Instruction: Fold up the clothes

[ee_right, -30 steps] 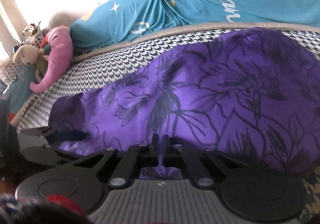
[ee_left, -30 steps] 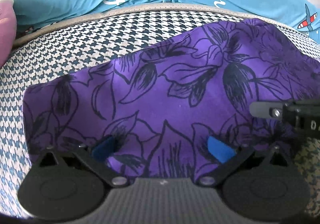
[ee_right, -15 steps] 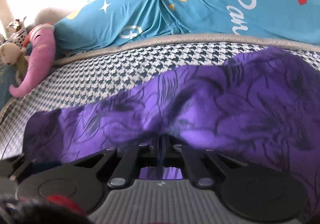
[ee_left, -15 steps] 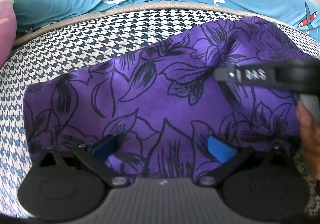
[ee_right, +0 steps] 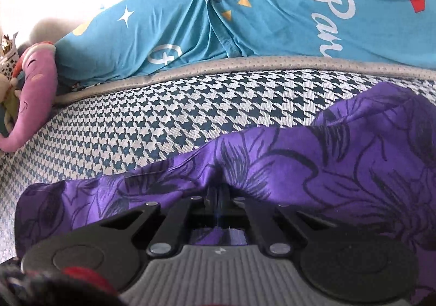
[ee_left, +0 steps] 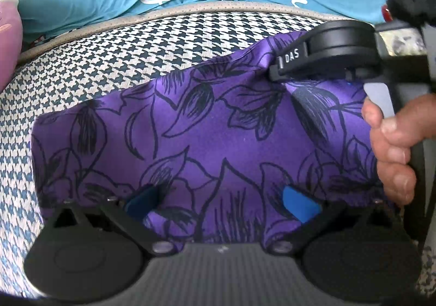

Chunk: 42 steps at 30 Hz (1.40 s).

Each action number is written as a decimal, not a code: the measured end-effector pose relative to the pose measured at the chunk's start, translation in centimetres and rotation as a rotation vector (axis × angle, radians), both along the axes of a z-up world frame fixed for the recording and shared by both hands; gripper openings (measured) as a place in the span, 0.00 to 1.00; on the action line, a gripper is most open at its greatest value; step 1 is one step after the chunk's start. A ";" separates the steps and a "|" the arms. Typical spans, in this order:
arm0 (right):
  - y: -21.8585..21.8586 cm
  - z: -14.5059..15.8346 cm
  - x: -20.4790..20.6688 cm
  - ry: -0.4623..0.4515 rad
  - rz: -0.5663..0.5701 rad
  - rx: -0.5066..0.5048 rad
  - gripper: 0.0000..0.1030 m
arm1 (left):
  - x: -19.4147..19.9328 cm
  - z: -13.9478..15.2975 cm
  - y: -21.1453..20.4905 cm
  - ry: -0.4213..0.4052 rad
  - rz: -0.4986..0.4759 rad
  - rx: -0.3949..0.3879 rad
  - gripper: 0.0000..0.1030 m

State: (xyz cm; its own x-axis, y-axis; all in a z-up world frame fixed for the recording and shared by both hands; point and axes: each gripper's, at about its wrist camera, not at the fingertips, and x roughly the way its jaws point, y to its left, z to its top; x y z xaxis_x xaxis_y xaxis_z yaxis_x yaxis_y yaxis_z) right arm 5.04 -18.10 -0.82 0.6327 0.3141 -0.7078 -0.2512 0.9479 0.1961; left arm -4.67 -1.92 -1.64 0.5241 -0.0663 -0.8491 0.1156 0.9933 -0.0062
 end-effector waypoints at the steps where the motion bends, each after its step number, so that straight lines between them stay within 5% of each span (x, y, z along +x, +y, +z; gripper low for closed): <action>1: 0.1 0.0 0.1 -0.001 -0.001 -0.005 0.00 | 0.0 0.0 0.0 0.000 0.000 0.000 1.00; 17: 0.8 0.1 0.2 -0.003 -0.010 -0.054 0.00 | -0.5 0.5 0.2 -0.013 0.005 0.001 1.00; 42: -2.4 1.8 -5.5 0.019 0.082 -0.115 0.01 | 0.7 1.3 3.9 -0.042 0.182 -0.014 1.00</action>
State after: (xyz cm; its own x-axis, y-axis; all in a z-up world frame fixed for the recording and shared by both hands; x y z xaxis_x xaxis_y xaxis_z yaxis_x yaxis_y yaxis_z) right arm -0.50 -20.55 1.03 0.5948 0.2802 -0.7535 -0.3258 0.9409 0.0927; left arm -4.00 1.94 -0.37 0.5638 0.0211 -0.8256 -0.0654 0.9977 -0.0192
